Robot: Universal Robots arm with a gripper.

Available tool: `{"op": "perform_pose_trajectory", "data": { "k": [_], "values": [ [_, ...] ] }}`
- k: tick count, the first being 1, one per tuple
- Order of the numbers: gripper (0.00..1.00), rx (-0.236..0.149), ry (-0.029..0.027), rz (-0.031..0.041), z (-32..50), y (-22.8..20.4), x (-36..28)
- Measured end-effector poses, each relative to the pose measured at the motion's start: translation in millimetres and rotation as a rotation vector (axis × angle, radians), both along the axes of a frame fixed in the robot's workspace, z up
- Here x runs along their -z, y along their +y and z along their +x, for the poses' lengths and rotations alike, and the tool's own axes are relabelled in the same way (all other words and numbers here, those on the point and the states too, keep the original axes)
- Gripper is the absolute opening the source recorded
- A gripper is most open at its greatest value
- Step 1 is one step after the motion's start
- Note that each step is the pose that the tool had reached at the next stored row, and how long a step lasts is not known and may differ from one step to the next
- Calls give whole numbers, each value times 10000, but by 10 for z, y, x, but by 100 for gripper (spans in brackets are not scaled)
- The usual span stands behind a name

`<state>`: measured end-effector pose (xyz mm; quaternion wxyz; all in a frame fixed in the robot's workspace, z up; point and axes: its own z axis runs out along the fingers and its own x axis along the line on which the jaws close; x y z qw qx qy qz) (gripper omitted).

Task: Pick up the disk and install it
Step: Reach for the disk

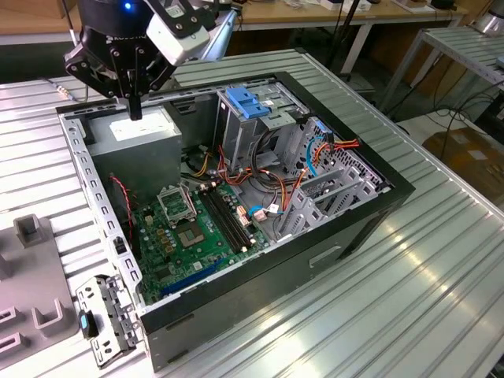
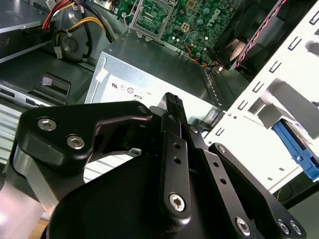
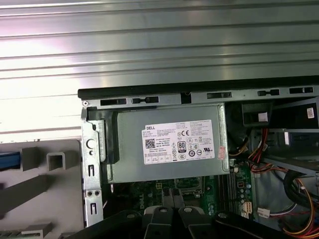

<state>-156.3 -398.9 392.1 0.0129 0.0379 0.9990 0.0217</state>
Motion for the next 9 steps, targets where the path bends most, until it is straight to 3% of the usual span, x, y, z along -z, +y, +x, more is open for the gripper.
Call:
{"op": "perform_pose_trajectory", "data": {
  "k": [9],
  "values": [
    [11, 0, 3, -1, -38, 0, 3]
  ]
}}
